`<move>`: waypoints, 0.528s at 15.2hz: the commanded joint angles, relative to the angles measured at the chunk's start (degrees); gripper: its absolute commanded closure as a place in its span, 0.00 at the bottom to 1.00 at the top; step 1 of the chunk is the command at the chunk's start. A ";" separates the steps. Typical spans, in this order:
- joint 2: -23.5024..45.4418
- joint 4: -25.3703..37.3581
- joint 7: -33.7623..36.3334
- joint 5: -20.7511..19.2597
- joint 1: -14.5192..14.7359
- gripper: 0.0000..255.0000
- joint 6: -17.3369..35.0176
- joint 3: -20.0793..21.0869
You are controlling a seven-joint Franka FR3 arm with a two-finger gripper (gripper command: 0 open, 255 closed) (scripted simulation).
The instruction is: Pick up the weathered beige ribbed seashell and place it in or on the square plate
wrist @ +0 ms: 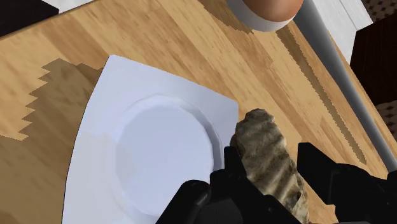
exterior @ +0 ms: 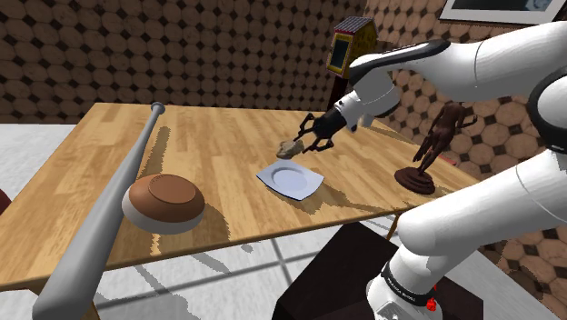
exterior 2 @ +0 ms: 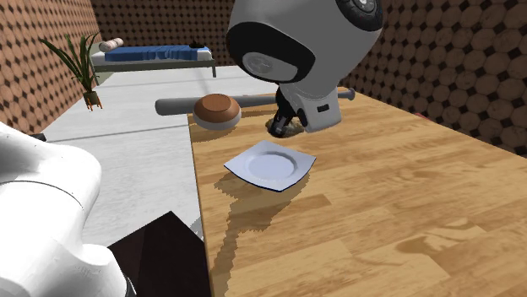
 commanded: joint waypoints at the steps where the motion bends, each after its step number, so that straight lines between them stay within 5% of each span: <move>1: -5.10 -4.14 -0.15 -0.70 -0.51 1.00 -1.71 -0.98; 8: -2.25 -6.89 -4.57 1.63 0.05 1.00 2.22 -0.52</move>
